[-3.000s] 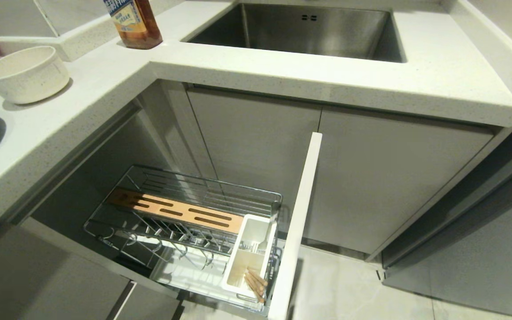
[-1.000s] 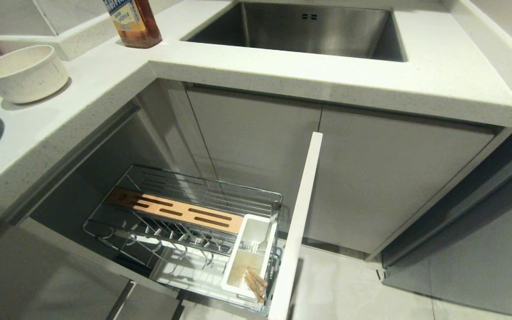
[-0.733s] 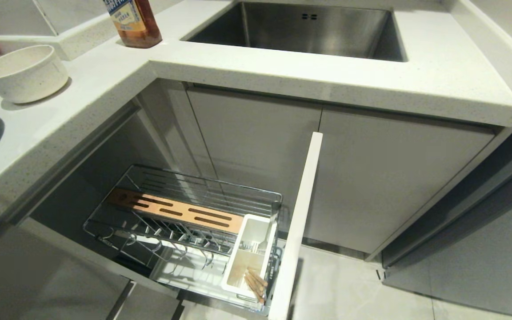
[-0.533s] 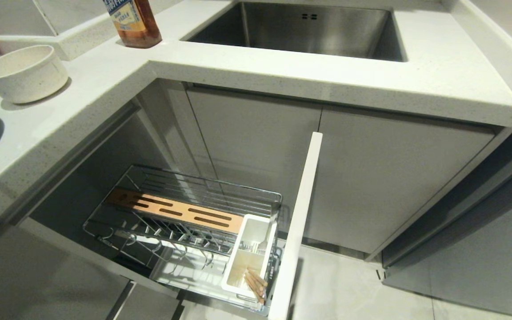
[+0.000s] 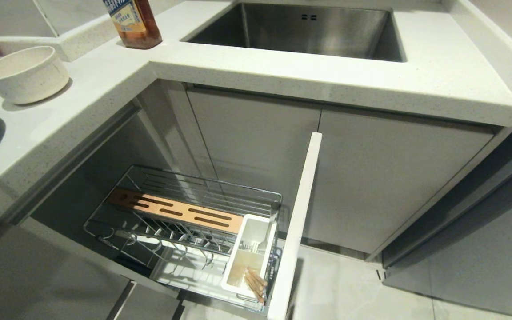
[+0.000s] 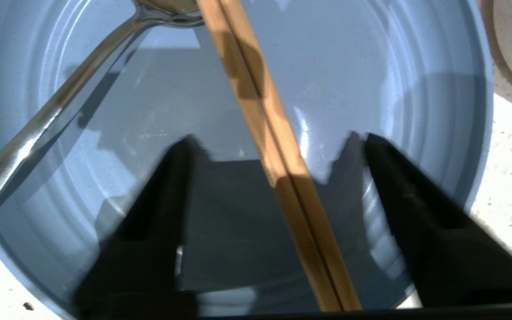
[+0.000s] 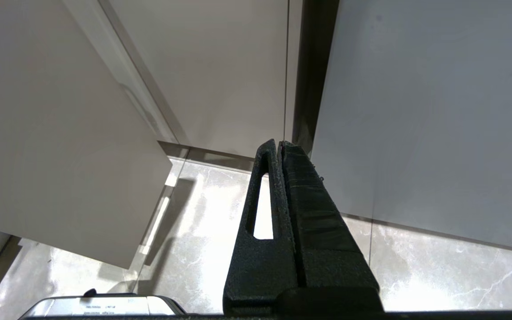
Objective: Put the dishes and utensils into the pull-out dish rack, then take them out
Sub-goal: Pick up the chopsticks and place it in the cupboard
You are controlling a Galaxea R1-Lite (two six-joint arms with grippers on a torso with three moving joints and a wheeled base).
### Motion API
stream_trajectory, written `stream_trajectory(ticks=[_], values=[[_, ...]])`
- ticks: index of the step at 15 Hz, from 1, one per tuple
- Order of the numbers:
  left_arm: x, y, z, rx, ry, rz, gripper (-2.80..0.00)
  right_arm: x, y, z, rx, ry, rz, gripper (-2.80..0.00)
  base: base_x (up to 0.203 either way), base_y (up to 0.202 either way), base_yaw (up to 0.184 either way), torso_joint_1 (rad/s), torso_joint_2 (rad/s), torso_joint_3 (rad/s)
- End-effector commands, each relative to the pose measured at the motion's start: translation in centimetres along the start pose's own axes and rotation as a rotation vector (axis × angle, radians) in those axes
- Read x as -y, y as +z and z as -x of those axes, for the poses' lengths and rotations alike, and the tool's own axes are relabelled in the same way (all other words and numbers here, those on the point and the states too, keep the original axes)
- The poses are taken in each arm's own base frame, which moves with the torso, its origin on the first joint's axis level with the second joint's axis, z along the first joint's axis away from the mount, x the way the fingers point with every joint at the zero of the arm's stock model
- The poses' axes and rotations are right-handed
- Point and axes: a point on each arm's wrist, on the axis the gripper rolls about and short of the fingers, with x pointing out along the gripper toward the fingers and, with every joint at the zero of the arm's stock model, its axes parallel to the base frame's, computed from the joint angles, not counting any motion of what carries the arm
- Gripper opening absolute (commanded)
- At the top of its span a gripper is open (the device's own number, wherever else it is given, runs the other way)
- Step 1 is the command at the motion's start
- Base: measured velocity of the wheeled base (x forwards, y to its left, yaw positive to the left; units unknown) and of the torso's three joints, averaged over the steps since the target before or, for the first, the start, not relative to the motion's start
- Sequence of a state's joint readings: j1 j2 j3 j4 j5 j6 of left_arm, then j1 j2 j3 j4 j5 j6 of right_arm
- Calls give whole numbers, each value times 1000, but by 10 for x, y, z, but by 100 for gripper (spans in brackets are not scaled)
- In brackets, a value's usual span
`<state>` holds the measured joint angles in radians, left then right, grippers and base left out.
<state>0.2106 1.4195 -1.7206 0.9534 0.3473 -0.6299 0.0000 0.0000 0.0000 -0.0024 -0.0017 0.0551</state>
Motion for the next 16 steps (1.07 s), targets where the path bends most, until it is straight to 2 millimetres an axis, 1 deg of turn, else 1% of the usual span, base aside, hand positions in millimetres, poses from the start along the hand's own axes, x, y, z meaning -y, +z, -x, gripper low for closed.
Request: stream_trajectory(ticks=[1,7,11,13,15,16], values=[[0,-1,-1,-11,5,2,-280,0,0,0,1,0,0,-280,0,0,0,0,0,0],[0,0,0,-5,1,3,-280,0,0,0,1,0,0,-280,0,0,0,0,0,0],[-3,2,12,25,-20,13,-280,0,0,0,1,0,0,-280,0,0,0,0,0,0],[-8,3,24,54,-38,26,-280,0,0,0,0,0,0,-280,0,0,0,0,0,0],[-15,6,45,107,-78,51,-280,0,0,0,-1,0,0,-280,0,0,0,0,0,0],[-21,8,61,143,-110,68,-280,0,0,0,0,0,0,-280,0,0,0,0,0,0]])
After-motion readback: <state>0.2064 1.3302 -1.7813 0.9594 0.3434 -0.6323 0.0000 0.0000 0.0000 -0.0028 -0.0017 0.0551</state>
